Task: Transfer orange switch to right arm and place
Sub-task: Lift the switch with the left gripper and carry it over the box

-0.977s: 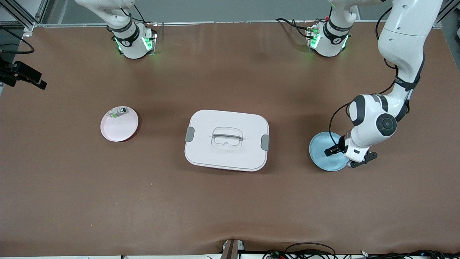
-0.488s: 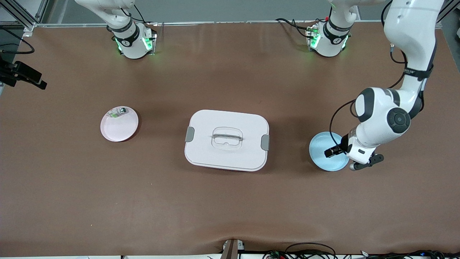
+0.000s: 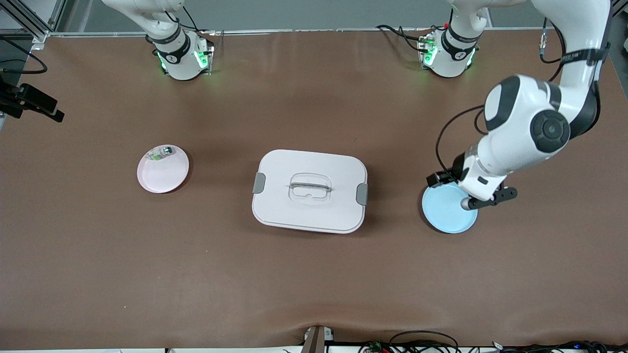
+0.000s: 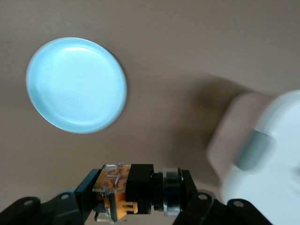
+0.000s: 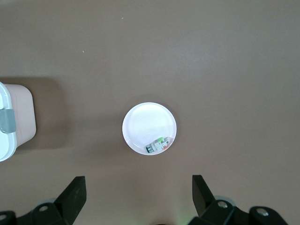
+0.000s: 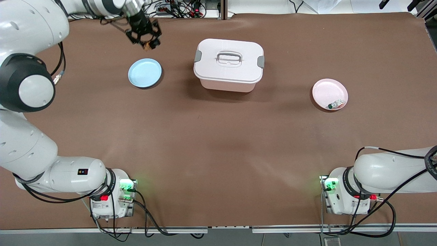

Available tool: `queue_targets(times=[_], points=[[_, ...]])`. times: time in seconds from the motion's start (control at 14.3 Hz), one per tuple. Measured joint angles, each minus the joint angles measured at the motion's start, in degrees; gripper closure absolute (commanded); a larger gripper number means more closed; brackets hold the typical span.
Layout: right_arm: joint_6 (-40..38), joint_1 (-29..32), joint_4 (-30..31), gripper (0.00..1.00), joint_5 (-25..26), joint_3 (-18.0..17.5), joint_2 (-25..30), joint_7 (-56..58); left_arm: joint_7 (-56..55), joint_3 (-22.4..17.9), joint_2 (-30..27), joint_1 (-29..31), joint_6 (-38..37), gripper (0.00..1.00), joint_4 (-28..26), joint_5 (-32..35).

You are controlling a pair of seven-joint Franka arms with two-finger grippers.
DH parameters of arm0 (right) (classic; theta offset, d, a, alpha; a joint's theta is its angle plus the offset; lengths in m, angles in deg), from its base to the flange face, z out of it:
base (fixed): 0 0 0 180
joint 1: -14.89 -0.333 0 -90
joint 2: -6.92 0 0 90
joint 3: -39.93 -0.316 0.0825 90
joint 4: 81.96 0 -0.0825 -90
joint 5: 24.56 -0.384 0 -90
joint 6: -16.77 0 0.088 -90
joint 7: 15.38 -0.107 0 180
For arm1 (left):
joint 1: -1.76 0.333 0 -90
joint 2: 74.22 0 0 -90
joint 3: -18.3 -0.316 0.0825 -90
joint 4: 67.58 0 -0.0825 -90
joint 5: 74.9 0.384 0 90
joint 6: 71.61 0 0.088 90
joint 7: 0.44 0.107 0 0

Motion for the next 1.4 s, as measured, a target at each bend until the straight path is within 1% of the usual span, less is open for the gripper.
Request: queue_targets(times=[0.14,0.21,0.49,0.63,0.91,1.12,1.26,1.33,1.4], points=[[0.0,-0.5,0.0,0.00,0.0,-0.1,0.0,0.0,-2.4,1.8,-0.3,-0.5,-2.4,1.00,4.6,-3.4],[0.0,-0.8,0.0,0.00,0.0,-0.1,-0.1,0.0,-4.4,2.5,-0.2,-0.8,-2.7,1.00,5.9,-4.6],[-0.4,-3.4,0.0,0.00,1.1,-0.2,-0.5,0.0,-13.3,5.1,0.5,-1.3,-3.1,1.00,7.8,-11.4],[-0.6,-5.3,0.0,0.00,1.1,-0.3,-0.6,0.0,-16.7,5.5,2.4,-2.0,-3.0,1.00,10.0,-15.6],[-1.9,-11.1,0.0,0.00,1.1,-0.6,-0.6,-0.4,-24.8,5.6,8.0,-5.1,-1.8,1.00,17.9,-17.5],[-1.8,-15.1,0.0,0.00,1.1,-0.8,-0.6,-2.4,-27.7,5.6,9.6,-6.6,2.3,1.00,19.7,-21.9],[-0.7,-18.5,0.1,0.00,0.6,-0.8,-0.7,-7.2,-28.7,5.7,10.1,-7.3,3.5,1.00,19.8,-23.6],[0.5,-20.3,0.4,0.00,-0.6,-0.9,-0.7,-10.6,-29.0,5.7,10.4,-7.6,4.1,1.00,19.8,-24.2],[2.3,-21.8,1.2,0.00,-3.2,-1.0,-0.8,-13.6,-29.1,5.7,10.8,-8.1,4.9,1.00,19.8,-25.2]])
